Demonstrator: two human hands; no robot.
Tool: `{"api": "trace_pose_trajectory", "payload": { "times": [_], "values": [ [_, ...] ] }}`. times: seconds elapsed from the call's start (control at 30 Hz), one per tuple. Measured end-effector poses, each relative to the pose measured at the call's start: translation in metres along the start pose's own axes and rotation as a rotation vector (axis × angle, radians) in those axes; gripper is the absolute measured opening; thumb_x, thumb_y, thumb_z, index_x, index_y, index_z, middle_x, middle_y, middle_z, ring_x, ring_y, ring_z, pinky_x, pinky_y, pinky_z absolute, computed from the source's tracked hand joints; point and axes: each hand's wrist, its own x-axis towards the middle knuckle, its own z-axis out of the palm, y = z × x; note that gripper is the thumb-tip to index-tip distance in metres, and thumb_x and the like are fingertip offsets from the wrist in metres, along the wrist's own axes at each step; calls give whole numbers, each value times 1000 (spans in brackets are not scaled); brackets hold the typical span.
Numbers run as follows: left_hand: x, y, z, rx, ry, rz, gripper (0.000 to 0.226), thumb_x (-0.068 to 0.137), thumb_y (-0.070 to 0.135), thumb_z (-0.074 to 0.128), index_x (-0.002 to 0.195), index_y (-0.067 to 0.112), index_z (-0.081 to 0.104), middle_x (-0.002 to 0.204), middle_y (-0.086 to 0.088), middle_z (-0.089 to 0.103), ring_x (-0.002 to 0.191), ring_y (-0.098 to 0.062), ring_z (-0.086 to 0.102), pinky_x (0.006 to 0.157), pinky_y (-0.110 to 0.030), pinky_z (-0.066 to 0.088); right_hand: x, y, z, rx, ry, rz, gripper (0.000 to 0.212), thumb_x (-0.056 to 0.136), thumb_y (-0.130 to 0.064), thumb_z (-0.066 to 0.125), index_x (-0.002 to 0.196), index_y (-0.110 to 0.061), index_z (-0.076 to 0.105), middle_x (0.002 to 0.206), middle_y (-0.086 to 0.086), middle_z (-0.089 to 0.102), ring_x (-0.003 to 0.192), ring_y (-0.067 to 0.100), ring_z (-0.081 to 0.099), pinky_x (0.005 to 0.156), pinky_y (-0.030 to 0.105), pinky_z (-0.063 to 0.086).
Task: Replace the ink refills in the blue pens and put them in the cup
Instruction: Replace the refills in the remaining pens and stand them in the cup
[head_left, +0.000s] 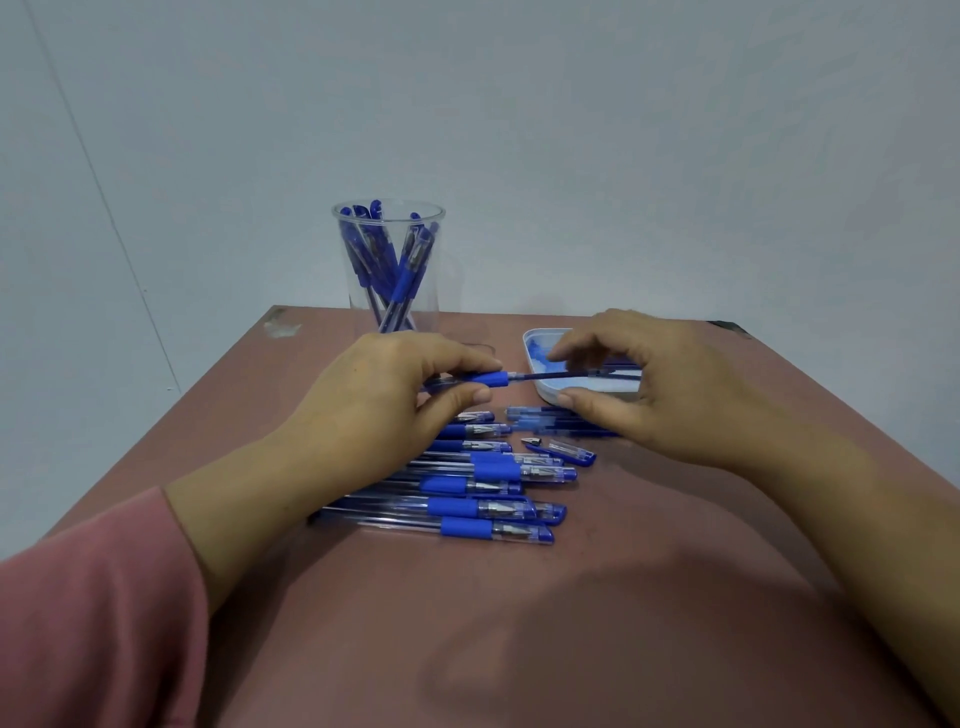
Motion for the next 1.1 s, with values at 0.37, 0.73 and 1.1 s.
{"api": "trace_pose_trajectory", "payload": {
  "times": [0.37, 0.73, 1.1],
  "values": [
    [1, -1, 0, 14, -6, -1, 28, 86, 37, 64, 114, 37, 68, 84, 44, 47, 83, 21, 50, 73, -4, 38, 1, -1, 5, 43, 12, 7, 24, 83, -36, 69, 104, -45, 61, 93, -20, 65, 90, 4, 63, 82, 29, 53],
    [-1, 3, 0, -11, -20, 30, 27, 86, 38, 63, 112, 37, 69, 85, 44, 49, 83, 15, 54, 75, -9, 43, 3, -5, 11, 76, -31, 19, 19, 89, -20, 68, 102, -34, 69, 88, -20, 63, 87, 3, 60, 77, 12, 44],
    [2, -1, -2, 25, 11, 6, 27, 87, 35, 65, 114, 35, 69, 83, 39, 50, 79, 16, 53, 76, -10, 44, 3, -3, 9, -95, -299, 108, 17, 88, -32, 66, 104, -32, 72, 91, -13, 61, 89, 3, 54, 81, 27, 45]
  ]
}}
